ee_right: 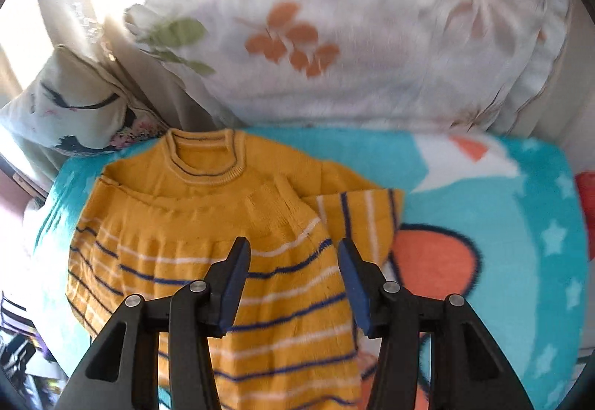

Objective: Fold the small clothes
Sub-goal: 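Press and smooth the folded sweater near the collar with the right gripper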

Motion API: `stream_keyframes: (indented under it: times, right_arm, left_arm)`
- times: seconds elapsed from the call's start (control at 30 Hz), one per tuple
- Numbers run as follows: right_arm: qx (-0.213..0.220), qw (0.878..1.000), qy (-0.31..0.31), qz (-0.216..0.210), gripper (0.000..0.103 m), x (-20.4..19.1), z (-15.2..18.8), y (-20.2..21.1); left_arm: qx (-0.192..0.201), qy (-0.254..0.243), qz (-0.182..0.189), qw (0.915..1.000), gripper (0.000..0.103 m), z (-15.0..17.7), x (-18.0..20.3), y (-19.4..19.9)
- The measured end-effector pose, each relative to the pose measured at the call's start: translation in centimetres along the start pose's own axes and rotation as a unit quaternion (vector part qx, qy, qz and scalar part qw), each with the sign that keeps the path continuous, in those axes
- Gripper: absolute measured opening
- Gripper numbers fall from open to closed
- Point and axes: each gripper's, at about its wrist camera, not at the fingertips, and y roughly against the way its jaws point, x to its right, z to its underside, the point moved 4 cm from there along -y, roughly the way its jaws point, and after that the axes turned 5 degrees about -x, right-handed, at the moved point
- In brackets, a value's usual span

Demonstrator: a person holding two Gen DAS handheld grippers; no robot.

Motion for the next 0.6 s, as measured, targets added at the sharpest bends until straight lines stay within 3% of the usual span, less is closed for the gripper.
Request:
stream_keyframes:
  times: [0.23,0.6]
  right_arm:
    - [0.001,1.000,0.020,-0.006,0.056,-5.4,-0.1,1.3]
    - [-0.064,0.995,0.063,-0.036,0.056,-20.0,-1.3,-6.8]
  left_arm:
    - [-0.008,-0.043,0.019,0.9988,0.066,-2.4,0.0,-2.0]
    - [-0.039,-0.075,0.040,0.9956,0.067,-6.0,-3.9,-6.1]
